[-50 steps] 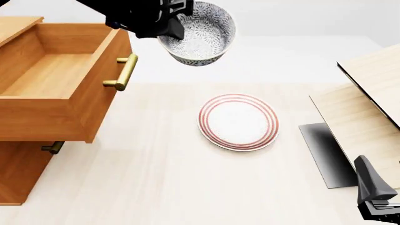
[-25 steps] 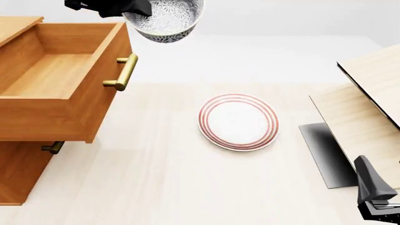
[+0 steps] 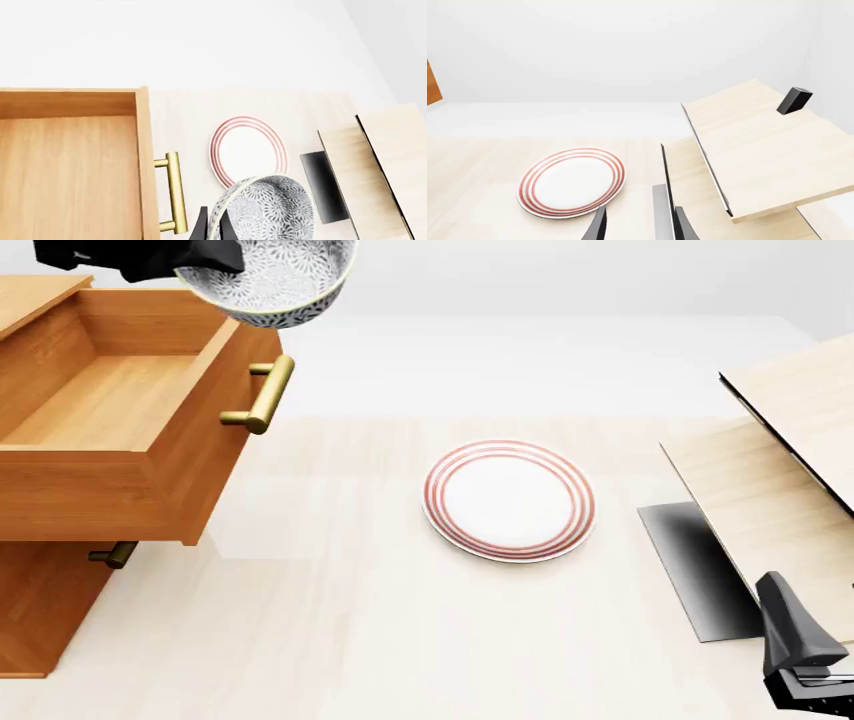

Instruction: Open the top drawer of the cabinet and put the bowl in it.

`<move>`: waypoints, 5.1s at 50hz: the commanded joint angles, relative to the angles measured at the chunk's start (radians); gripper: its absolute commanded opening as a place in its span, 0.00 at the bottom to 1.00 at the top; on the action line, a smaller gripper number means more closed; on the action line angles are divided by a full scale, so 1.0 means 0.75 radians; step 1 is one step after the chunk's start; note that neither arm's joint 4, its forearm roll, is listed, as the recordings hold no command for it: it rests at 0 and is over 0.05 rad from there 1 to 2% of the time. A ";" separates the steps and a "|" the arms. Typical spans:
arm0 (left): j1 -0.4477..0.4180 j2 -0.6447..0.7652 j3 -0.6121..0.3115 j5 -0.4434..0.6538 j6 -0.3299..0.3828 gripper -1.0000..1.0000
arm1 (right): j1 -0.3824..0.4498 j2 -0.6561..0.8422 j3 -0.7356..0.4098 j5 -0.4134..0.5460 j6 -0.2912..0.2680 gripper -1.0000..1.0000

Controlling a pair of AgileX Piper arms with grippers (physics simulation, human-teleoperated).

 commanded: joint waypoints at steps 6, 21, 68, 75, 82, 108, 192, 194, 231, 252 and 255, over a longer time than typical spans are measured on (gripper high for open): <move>0.121 -0.131 0.091 -0.004 -0.009 0.00 | 0.000 -0.002 0.001 -0.001 0.000 1.00; 0.245 -0.224 0.185 -0.022 -0.021 0.00 | -0.001 -0.001 0.001 0.000 0.000 1.00; 0.495 -0.395 0.423 -0.153 -0.090 0.00 | -0.001 -0.001 0.001 0.000 0.001 1.00; 0.530 -0.384 0.435 -0.176 -0.092 0.00 | -0.001 -0.001 0.001 0.000 0.000 1.00; 0.540 -0.365 0.454 -0.210 -0.104 0.00 | -0.001 -0.001 0.001 0.000 0.001 1.00; 0.581 -0.305 0.485 -0.276 -0.122 0.00 | -0.002 -0.001 0.001 0.000 0.001 1.00; 0.691 -0.063 0.565 -0.534 -0.155 0.00 | 0.000 -0.001 0.001 0.000 0.000 1.00; 0.687 -0.055 0.559 -0.536 -0.156 0.00 | -0.001 -0.001 0.001 0.000 0.001 1.00; 0.703 0.056 0.593 -0.632 -0.158 0.00 | -0.001 -0.001 0.001 0.000 0.000 1.00; 0.718 0.099 0.605 -0.658 -0.138 0.00 | -0.001 -0.001 0.001 0.000 0.001 1.00; 0.716 0.106 0.601 -0.654 -0.131 0.00 | -0.002 -0.001 0.001 0.000 0.001 1.00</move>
